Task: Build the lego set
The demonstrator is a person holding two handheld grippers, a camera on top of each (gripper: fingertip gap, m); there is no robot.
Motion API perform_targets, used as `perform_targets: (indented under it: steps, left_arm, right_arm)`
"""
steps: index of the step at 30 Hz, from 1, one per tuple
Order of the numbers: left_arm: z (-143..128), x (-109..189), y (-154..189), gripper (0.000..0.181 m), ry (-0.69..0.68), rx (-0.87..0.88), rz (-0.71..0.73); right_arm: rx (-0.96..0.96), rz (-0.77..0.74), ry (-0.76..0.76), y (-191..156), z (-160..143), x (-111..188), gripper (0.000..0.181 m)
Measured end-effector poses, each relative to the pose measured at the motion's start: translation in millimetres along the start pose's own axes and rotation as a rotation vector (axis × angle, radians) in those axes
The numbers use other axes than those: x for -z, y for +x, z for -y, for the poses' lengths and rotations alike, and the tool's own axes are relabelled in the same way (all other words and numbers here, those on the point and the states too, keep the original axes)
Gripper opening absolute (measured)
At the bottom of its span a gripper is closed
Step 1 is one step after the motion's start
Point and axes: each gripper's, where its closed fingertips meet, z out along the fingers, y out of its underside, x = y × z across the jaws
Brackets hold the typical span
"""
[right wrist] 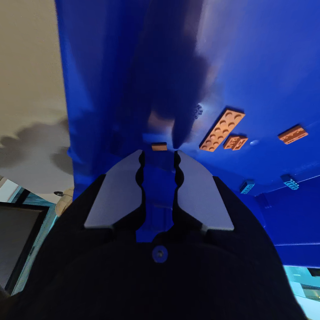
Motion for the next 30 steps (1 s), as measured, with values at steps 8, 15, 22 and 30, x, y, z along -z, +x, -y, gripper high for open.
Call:
perform_targets:
  steps: [8, 15, 22, 30]
  left_arm:
    - [0, 1, 0, 0.040, 0.003, 0.000, 0.002]
    - [0, 4, 2, 0.040, 0.008, -0.003, 0.003]
    - [2, 5, 5, 0.040, 0.013, -0.008, -0.005]
    - [0, 5, 4, 0.040, 0.010, -0.002, -0.001]
  right_arm:
    - [0.017, -0.020, -0.022, 4, 0, -4, 0.014]
    - [-0.017, -0.109, 0.002, 14, -3, 11, 0.001]
    - [-0.068, -0.188, 0.136, 17, -4, 54, 0.000]
    - [-0.041, -0.138, 0.171, 15, 3, 37, 0.005]
